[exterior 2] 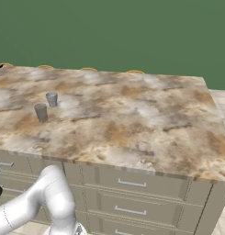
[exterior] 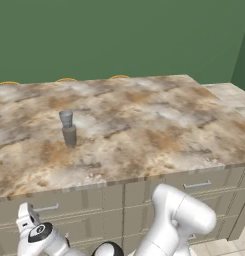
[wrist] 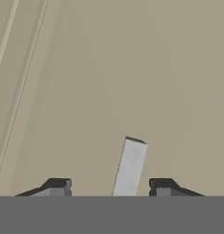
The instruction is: Take the tongs from the drawer on the left and place them on the dining counter next to the tray containing the kebab skewer.
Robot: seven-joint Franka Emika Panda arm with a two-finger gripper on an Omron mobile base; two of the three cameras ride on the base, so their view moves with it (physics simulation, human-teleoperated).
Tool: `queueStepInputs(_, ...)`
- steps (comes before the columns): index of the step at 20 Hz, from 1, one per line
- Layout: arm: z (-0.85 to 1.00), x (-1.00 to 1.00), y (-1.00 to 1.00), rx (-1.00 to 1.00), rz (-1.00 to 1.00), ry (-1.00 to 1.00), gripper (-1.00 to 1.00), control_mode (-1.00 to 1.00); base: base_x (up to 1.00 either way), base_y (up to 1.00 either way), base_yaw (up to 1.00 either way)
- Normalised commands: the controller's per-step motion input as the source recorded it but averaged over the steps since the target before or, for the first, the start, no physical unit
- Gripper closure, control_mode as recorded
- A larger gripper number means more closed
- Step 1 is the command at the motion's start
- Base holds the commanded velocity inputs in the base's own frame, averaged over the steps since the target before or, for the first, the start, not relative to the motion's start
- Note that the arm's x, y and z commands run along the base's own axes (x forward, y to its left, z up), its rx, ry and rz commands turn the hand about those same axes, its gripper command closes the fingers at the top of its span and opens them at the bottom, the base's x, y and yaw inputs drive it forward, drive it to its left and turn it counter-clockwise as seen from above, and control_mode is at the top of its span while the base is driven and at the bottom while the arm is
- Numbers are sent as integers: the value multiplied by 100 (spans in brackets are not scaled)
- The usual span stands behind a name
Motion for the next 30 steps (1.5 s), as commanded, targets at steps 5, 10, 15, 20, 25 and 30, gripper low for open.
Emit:
queueStepInputs(5, 0, 0, 0, 0, 0, 0, 100, -100, 0, 0, 0)
queueStepInputs(10, 0, -26, -2, 0, 0, 0, 100, -100, 0, 0, 0)
queueStepInputs(15, -10, -92, -19, 0, 0, 0, 100, -100, 0, 0, 0)
queueStepInputs(20, -19, -100, -25, 0, 3, 0, 100, -100, 0, 0, 0)
queueStepInputs(25, -28, -100, -30, 0, 4, 0, 100, -100, 0, 0, 0)
queueStepInputs(30, -32, -100, -44, 0, 4, -1, 100, -100, 0, 0, 0)
